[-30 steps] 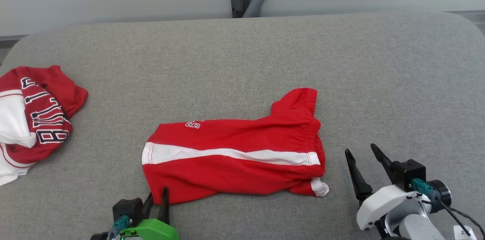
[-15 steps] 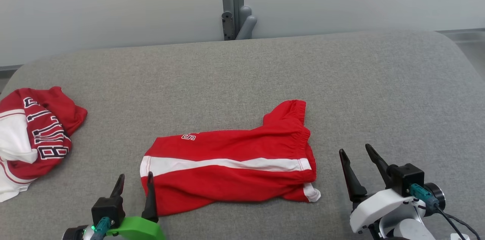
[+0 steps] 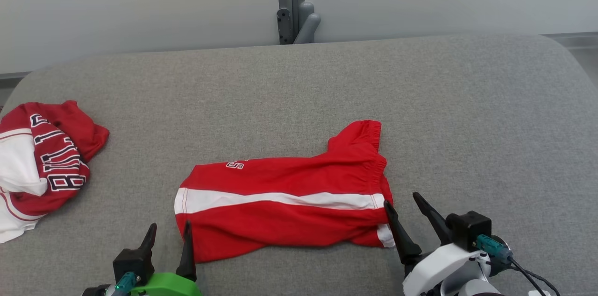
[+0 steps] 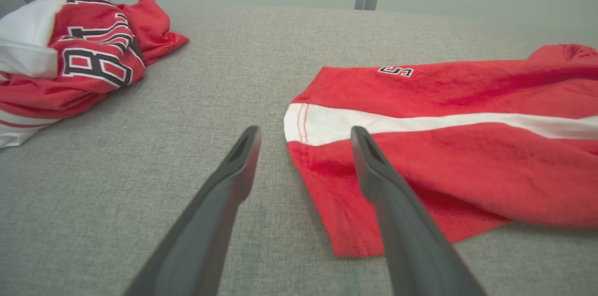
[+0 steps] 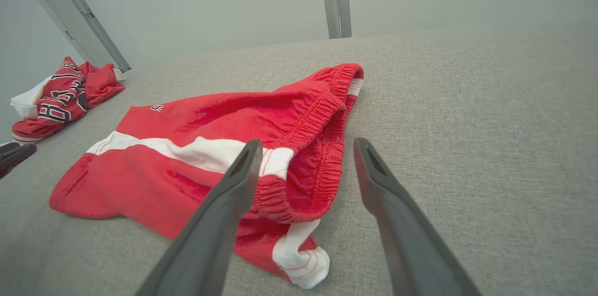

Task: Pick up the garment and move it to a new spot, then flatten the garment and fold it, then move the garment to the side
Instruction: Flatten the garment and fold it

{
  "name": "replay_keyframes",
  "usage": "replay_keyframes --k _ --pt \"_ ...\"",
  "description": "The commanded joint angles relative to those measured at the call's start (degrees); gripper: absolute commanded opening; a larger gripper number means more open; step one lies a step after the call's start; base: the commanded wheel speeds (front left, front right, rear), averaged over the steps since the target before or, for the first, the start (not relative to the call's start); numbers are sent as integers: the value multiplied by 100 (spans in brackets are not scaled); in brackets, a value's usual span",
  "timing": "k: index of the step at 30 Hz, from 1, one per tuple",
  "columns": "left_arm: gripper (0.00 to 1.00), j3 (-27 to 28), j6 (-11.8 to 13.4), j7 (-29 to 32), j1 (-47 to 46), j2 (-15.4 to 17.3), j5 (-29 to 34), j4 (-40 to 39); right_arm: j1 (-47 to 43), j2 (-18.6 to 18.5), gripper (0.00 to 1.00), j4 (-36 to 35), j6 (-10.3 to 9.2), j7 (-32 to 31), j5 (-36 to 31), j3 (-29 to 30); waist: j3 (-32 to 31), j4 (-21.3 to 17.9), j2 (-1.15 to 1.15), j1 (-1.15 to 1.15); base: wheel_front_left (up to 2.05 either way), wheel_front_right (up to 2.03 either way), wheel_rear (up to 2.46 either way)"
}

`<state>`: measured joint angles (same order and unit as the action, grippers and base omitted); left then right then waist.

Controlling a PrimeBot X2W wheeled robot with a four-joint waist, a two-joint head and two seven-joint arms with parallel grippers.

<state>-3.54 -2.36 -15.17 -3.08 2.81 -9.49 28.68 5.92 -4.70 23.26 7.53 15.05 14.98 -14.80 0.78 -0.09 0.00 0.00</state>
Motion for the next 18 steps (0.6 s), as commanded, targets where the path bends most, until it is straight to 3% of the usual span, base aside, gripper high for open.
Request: replay_keyframes --k 1,13,15,17,18 --pt "100 14 -15 3 -133 18 -18 9 101 -30 100 39 -8 19 212 -118 102 -4 0 0 0 0 0" --pt "100 -186 49 3 -415 19 -176 63 628 -243 100 353 -7 19 1595 -944 514 89 0 0 0 0 0" --pt "100 -184 50 3 -467 19 -197 60 677 -287 89 353 -7 19 1740 -1048 566 104 0 0 0 0 0" --pt "100 -152 44 3 -534 19 -194 80 739 -349 53 318 -7 19 1859 -1138 618 110 0 0 0 0 0" --pt "100 -130 39 3 -567 19 -183 84 760 -376 43 303 -7 19 1901 -1181 647 107 0 0 0 0 0"
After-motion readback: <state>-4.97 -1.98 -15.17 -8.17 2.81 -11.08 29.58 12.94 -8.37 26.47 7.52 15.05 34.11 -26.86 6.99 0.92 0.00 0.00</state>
